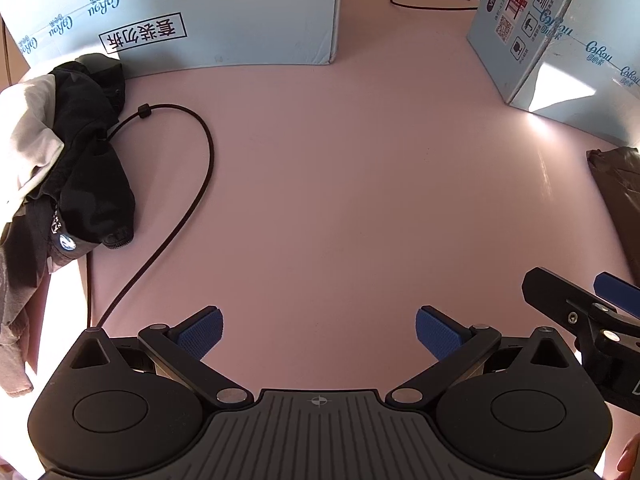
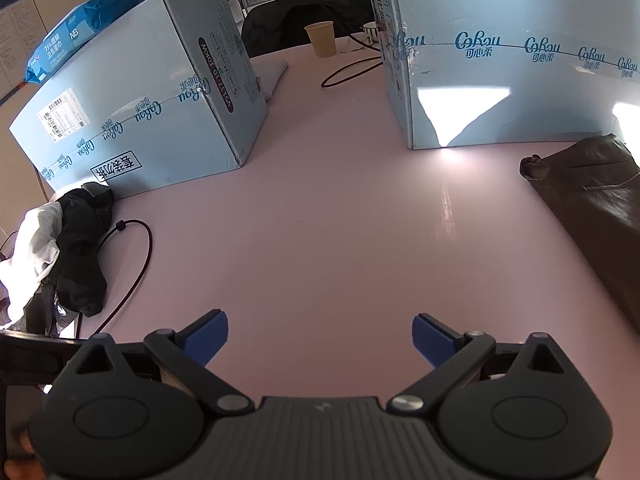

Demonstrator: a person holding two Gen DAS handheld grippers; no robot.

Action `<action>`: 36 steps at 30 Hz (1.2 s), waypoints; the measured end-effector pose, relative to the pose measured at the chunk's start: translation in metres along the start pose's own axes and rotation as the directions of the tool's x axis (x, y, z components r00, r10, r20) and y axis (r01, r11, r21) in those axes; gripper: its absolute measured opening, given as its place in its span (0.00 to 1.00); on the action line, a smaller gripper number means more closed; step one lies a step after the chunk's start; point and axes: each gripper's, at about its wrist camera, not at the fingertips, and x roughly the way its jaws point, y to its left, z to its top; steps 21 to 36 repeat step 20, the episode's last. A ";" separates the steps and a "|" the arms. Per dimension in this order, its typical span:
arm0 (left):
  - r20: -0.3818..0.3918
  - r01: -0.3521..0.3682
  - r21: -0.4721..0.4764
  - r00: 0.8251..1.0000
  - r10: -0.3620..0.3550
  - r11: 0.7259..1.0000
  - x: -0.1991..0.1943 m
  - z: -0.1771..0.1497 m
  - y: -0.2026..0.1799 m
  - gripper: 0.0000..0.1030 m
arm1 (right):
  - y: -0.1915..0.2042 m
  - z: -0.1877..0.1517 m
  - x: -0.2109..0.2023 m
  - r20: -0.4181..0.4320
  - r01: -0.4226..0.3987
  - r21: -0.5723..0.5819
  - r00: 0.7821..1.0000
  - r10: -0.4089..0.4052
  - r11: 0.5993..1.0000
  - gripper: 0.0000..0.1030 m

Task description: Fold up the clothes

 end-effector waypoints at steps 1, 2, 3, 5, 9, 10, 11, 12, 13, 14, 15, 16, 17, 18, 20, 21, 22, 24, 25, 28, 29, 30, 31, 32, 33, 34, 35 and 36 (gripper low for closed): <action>0.009 0.022 -0.010 1.000 -0.022 1.000 -0.001 0.000 0.001 1.00 | 0.000 0.000 -0.001 0.000 0.001 -0.002 1.000 -0.001 1.000 0.97; 0.017 0.026 -0.010 1.000 -0.026 1.000 -0.001 0.000 0.002 1.00 | 0.000 0.000 -0.001 0.003 0.002 -0.003 1.000 -0.002 1.000 0.97; 0.022 0.016 -0.009 1.000 -0.016 1.000 -0.002 0.000 0.001 1.00 | 0.000 0.000 -0.001 0.004 0.004 -0.003 1.000 -0.004 1.000 0.97; 0.019 0.008 -0.012 1.000 -0.008 1.000 0.000 0.002 0.001 1.00 | 0.000 0.000 -0.002 0.004 0.008 -0.005 1.000 -0.008 1.000 0.97; 0.024 -0.005 -0.002 1.000 0.005 1.000 0.001 0.003 0.000 1.00 | -0.001 -0.001 -0.003 0.009 0.008 -0.005 1.000 -0.008 1.000 0.97; 0.027 -0.010 0.001 1.000 0.010 1.000 0.001 0.003 -0.001 1.00 | -0.001 -0.001 -0.004 0.010 0.010 -0.005 1.000 -0.010 1.000 0.97; 0.023 -0.010 0.000 1.000 0.010 1.000 0.001 0.003 -0.001 1.00 | -0.001 -0.001 -0.003 0.010 0.011 -0.005 1.000 -0.011 1.000 0.97; 0.020 -0.009 -0.004 1.000 0.009 1.000 0.001 0.003 -0.001 1.00 | -0.001 -0.001 -0.003 0.009 0.010 -0.004 1.000 -0.010 1.000 0.97; 0.020 -0.011 -0.004 1.000 0.012 1.000 0.001 0.003 -0.001 1.00 | -0.002 -0.001 -0.003 0.009 0.010 -0.002 1.000 -0.010 1.000 0.97; 0.020 -0.020 -0.005 1.000 0.020 1.000 0.002 0.003 -0.001 1.00 | -0.002 -0.001 -0.003 0.010 0.009 -0.001 1.000 -0.009 1.000 0.97; 0.020 -0.026 -0.006 0.999 0.026 1.000 0.002 0.003 0.000 1.00 | -0.001 -0.001 -0.003 0.011 0.009 -0.002 1.000 -0.009 1.000 0.97; 0.019 -0.029 -0.008 0.999 0.030 1.000 0.003 0.003 0.000 1.00 | -0.001 0.000 -0.003 0.010 0.008 -0.004 1.000 -0.008 1.000 0.97; 0.019 -0.030 -0.009 0.999 0.030 1.000 0.003 0.002 0.001 1.00 | -0.001 0.000 -0.003 0.010 0.009 -0.005 1.000 -0.009 1.000 0.97; 0.018 -0.033 -0.008 0.999 0.033 0.999 0.003 0.002 0.001 1.00 | -0.001 -0.001 -0.003 0.010 0.009 -0.006 1.000 -0.009 1.000 0.97; 0.012 -0.038 -0.007 0.999 0.038 0.999 0.005 0.003 0.001 1.00 | -0.002 -0.001 -0.003 0.009 0.010 -0.001 1.000 -0.010 1.000 0.97; 0.012 -0.038 -0.007 0.999 0.038 0.999 0.005 0.003 0.001 1.00 | -0.002 -0.001 -0.003 0.009 0.010 -0.001 1.000 -0.010 1.000 0.97; 0.012 -0.038 -0.007 0.999 0.038 0.999 0.005 0.003 0.001 1.00 | -0.002 -0.001 -0.003 0.009 0.010 -0.001 1.000 -0.010 1.000 0.97; 0.012 -0.038 -0.007 0.999 0.038 0.999 0.005 0.003 0.001 1.00 | -0.002 -0.001 -0.003 0.009 0.010 -0.001 1.000 -0.010 1.000 0.97; 0.012 -0.038 -0.007 0.999 0.038 0.999 0.005 0.003 0.001 1.00 | -0.002 -0.001 -0.003 0.009 0.010 -0.001 1.000 -0.010 1.000 0.97; 0.012 -0.038 -0.007 0.999 0.038 0.999 0.005 0.003 0.001 1.00 | -0.002 -0.001 -0.003 0.009 0.010 -0.001 1.000 -0.010 1.000 0.97; 0.012 -0.038 -0.007 0.999 0.038 0.999 0.005 0.003 0.001 1.00 | -0.002 -0.001 -0.003 0.009 0.010 -0.001 1.000 -0.010 1.000 0.97; 0.012 -0.038 -0.007 0.999 0.038 0.999 0.005 0.003 0.001 1.00 | -0.002 -0.001 -0.003 0.009 0.010 -0.001 1.000 -0.010 1.000 0.97; 0.012 -0.038 -0.007 0.999 0.038 0.999 0.005 0.003 0.001 1.00 | -0.002 -0.001 -0.003 0.009 0.010 -0.001 1.000 -0.010 1.000 0.97; 0.012 -0.038 -0.007 0.999 0.038 0.999 0.005 0.003 0.001 1.00 | -0.002 -0.001 -0.003 0.009 0.010 -0.001 1.000 -0.010 1.000 0.97; 0.012 -0.038 -0.007 0.999 0.038 0.999 0.005 0.003 0.001 1.00 | -0.002 -0.001 -0.003 0.009 0.010 -0.001 1.000 -0.010 1.000 0.97; 0.012 -0.038 -0.007 0.999 0.038 0.999 0.005 0.003 0.001 1.00 | -0.002 -0.001 -0.003 0.009 0.010 -0.001 1.000 -0.010 1.000 0.97; 0.012 -0.038 -0.007 0.999 0.038 0.999 0.005 0.003 0.001 1.00 | -0.002 -0.001 -0.003 0.009 0.010 -0.001 1.000 -0.010 1.000 0.97; 0.012 -0.038 -0.007 0.999 0.038 0.999 0.005 0.003 0.001 1.00 | -0.002 -0.001 -0.003 0.009 0.010 -0.001 1.000 -0.010 1.000 0.97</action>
